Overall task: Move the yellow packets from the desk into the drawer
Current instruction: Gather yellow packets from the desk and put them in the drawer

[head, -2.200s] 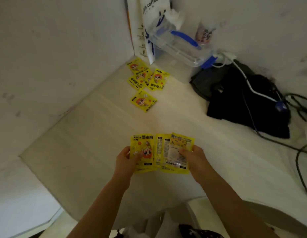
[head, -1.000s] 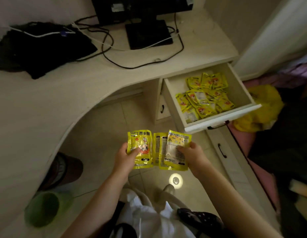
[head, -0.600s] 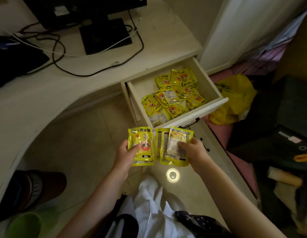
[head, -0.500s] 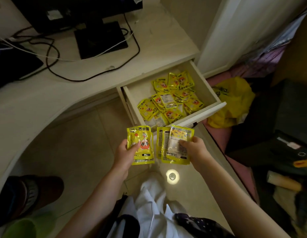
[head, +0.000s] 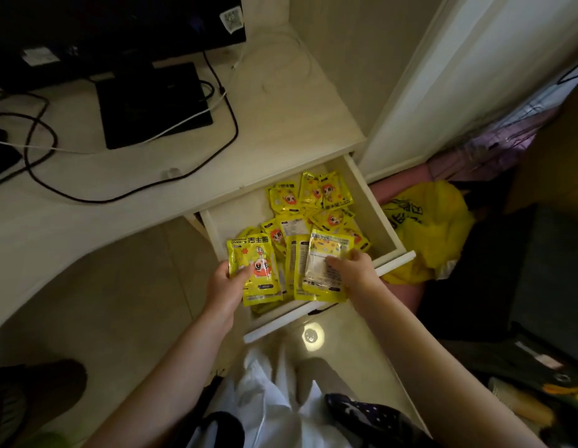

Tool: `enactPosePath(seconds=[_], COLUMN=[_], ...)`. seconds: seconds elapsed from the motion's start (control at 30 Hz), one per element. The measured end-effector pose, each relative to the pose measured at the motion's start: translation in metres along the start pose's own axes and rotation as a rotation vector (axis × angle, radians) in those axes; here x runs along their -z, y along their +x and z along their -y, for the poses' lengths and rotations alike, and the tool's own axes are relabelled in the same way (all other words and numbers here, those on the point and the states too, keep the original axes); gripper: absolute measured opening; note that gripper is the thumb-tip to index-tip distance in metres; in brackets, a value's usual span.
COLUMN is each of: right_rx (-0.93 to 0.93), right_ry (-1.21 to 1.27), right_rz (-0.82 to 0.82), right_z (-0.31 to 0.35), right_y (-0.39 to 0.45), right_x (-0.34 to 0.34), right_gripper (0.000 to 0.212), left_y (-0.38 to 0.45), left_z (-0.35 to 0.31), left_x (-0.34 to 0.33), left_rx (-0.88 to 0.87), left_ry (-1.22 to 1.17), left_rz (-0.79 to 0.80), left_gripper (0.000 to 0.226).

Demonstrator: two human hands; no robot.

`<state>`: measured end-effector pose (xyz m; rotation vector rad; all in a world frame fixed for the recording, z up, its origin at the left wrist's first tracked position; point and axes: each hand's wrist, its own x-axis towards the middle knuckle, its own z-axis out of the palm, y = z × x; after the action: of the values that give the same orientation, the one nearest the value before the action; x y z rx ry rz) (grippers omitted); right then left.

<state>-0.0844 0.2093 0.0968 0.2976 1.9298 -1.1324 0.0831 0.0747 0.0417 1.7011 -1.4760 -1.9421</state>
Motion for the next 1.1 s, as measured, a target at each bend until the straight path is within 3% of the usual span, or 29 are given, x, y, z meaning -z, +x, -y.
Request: enactPosePath(seconds=[0.1, 0.23, 0.3, 0.47, 0.67, 0.77, 0.87, 0.93, 1.0, 1.1], right_rx=[-0.034, -0.061, -0.045, 0.013, 0.058, 0.028, 0.059, 0.110, 0.131, 0.155], right_ry=[-0.031, -0.115, -0.195, -0.356, -0.296, -0.295, -0.533, -0.748, -0.814, -0.884], right_rz=[0.035, 0.076, 0.084, 0.113, 0.224, 0.243, 0.203, 0.156, 0.174, 0.181], right_z=[0.019, 0.040, 0.050, 0.069, 0.080, 0.079, 0.077, 0.076, 0.075, 0.071], right_y=[0.021, 0.059, 0.080, 0.138, 0.199, 0.223, 0.235, 0.232, 0.228, 0.225], right_x=[-0.004, -0.017, -0.025, -0.061, -0.108, -0.121, -0.120, -0.111, -0.098, -0.079], right_gripper=[0.040, 0.061, 0.063, 0.054, 0.051, 0.036, 0.017, 0.021, 0.019, 0.033], left_y=[0.020, 0.053, 0.070, 0.117, 0.177, 0.198, 0.200, 0.193, 0.180, 0.163], left_z=[-0.005, -0.009, -0.011, -0.019, -0.033, -0.030, -0.022, -0.017, -0.019, -0.022], left_x=[-0.012, -0.029, -0.037, -0.048, -0.052, -0.053, -0.051, -0.050, -0.051, -0.051], left_rx=[0.036, 0.129, 0.166, 0.246, 0.299, 0.298, 0.351, 0.374, 0.332, 0.266], left_ry=[-0.016, -0.037, -0.041, -0.072, -0.254, -0.298, -0.137, -0.022, 0.078, 0.151], left_rz=[-0.054, -0.093, -0.122, -0.233, -0.286, -0.296, -0.332, -0.339, -0.313, -0.283], left_gripper=[0.008, 0.024, 0.020, 0.024, 0.024, 0.032, 0.020, 0.018, 0.014, 0.013])
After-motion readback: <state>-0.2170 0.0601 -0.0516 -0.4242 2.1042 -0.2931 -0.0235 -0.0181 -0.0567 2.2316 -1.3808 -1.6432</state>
